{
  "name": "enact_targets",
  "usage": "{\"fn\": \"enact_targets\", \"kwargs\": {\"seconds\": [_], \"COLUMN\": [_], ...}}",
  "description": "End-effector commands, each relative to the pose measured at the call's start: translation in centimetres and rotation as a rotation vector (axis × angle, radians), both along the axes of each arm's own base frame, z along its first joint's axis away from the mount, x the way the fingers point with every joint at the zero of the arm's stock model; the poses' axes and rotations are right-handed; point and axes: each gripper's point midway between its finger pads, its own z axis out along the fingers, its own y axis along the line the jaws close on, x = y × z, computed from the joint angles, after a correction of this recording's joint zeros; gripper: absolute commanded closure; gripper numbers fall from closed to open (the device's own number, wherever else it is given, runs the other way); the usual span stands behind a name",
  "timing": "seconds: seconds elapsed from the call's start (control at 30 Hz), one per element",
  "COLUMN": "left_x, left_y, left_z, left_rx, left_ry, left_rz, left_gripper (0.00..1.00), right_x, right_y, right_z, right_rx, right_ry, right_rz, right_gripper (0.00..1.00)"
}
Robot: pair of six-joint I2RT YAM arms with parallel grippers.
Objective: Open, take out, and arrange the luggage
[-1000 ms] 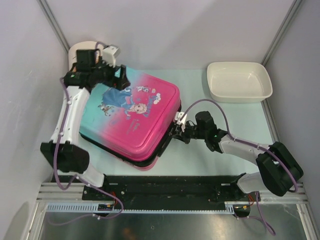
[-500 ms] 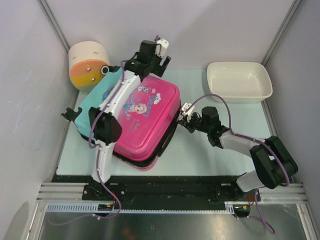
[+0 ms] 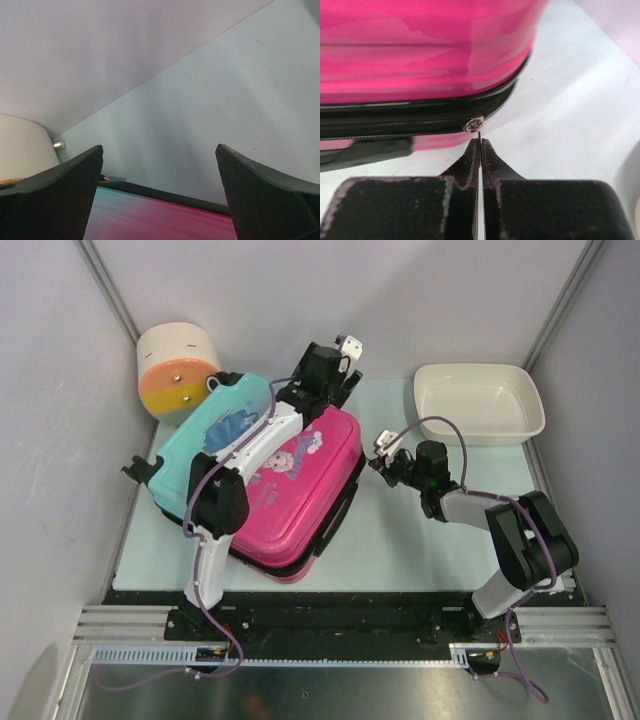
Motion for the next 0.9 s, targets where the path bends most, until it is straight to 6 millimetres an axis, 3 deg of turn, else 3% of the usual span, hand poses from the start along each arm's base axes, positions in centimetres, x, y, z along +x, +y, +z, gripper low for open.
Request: {"fn": "enact_targets", "kwargs": {"seconds": [0.0, 0.07, 0.33, 0.43, 0.47, 0.5, 0.57, 0.6, 0.67, 0.7, 0.73, 0.77, 0.87], "left_x": [-5.0, -5.7, -9.0, -9.2, -9.2, -8.7, -8.3, -7.5, -7.2, -7.0, -6.9, -6.3, -6.9], "left_y": [0.6, 0.3, -1.1, -1.1, -1.0, 0.0, 1.5, 3.7, 6.1, 8.5, 9.9, 12.7, 14.5], "left_z": [-3.7, -4.9, -6.8, -5.2, -3.4, -1.8, 3.8, 5.4, 9.0, 10.6, 11.4, 11.7, 10.6], "left_rx": [0.151, 0.162, 0.16, 0.113, 0.077, 0.036, -0.069, -0.115, -0.212, -0.281, -0.319, -0.363, -0.461], "left_ry": [0.171, 0.199, 0.269, 0.251, 0.225, 0.205, 0.121, 0.107, 0.065, 0.061, 0.057, 0.06, 0.142], "left_rz": [-0.081, -0.101, -0.218, -0.216, -0.22, -0.192, -0.175, -0.164, -0.168, -0.194, -0.191, -0.145, -0.167], "left_gripper": [0.01, 0.01, 0.02, 0.0, 0.0, 0.0, 0.0, 0.0, 0.0, 0.0, 0.0, 0.0, 0.0], "right_x": [6.3, 7.2, 10.4, 10.4, 10.1, 9.6, 8.9, 8.7, 8.3, 8.3, 8.2, 8.2, 8.0], "right_y": [-3.5, -2.8, -0.5, 0.5, 0.8, 1.3, 1.8, 1.9, 2.1, 2.0, 2.0, 2.0, 2.1], "right_z": [4.9, 4.8, 6.5, 6.5, 6.4, 6.3, 6.2, 6.3, 6.5, 6.4, 6.4, 6.5, 6.5], "right_rx": [0.004, 0.003, 0.041, 0.07, 0.073, 0.079, 0.091, 0.099, 0.11, 0.112, 0.113, 0.114, 0.113], "right_ry": [-0.224, -0.239, -0.321, -0.317, -0.312, -0.3, -0.27, -0.256, -0.242, -0.238, -0.233, -0.232, -0.227], "right_rz": [-0.138, -0.101, -0.004, 0.063, 0.084, 0.113, 0.138, 0.145, 0.157, 0.159, 0.163, 0.165, 0.172], "right_gripper": [1.0, 1.0, 1.0, 1.0, 1.0, 1.0, 1.0, 1.0, 1.0, 1.0, 1.0, 1.0, 1.0]}}
